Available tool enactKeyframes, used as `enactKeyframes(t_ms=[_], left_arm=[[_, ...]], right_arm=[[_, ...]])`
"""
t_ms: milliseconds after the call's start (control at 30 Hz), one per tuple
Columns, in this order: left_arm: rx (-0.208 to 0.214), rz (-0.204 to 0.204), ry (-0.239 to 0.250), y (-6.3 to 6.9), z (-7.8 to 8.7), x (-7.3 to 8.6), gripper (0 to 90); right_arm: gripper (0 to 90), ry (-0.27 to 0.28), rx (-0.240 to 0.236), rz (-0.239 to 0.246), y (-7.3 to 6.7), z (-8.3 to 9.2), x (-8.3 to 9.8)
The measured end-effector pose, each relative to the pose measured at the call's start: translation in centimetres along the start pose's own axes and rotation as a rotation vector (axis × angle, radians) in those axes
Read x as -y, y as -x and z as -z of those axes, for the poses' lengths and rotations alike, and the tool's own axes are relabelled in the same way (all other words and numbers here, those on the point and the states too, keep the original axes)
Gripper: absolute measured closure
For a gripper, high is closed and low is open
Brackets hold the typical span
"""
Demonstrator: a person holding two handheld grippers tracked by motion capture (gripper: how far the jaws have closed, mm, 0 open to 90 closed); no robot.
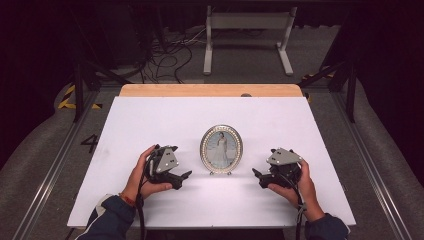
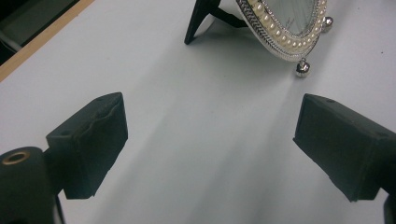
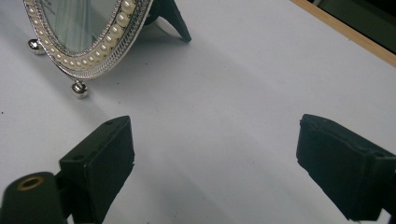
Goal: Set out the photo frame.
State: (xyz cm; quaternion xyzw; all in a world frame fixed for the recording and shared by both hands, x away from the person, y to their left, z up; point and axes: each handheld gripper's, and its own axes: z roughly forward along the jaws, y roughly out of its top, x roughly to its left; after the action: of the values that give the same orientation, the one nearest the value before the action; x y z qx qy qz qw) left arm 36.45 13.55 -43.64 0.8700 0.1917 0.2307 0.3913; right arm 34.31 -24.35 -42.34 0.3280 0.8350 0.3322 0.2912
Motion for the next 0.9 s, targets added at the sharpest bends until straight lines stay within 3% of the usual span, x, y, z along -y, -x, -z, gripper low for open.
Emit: enactKeyframes(t_ms=[433, 767, 900], left_arm=[[-0.042, 0.034, 0.008, -0.9, 2.9, 2.7, 9.8], [-0.033, 0.048, 0.003, -1.0, 4.2, 4.5, 9.4], [-0.036, 0.073, -0.001, -1.3, 4.8, 5.4, 7.5]], right_arm=[[10.2, 0.030, 0.026, -0.029, 1.2, 1.6, 1.7], [9.5, 0.026, 0.037, -0.059, 2.5, 2.6, 3.6], [9.3, 0.013, 0.059, -0.053, 2.8, 2.9, 4.4]])
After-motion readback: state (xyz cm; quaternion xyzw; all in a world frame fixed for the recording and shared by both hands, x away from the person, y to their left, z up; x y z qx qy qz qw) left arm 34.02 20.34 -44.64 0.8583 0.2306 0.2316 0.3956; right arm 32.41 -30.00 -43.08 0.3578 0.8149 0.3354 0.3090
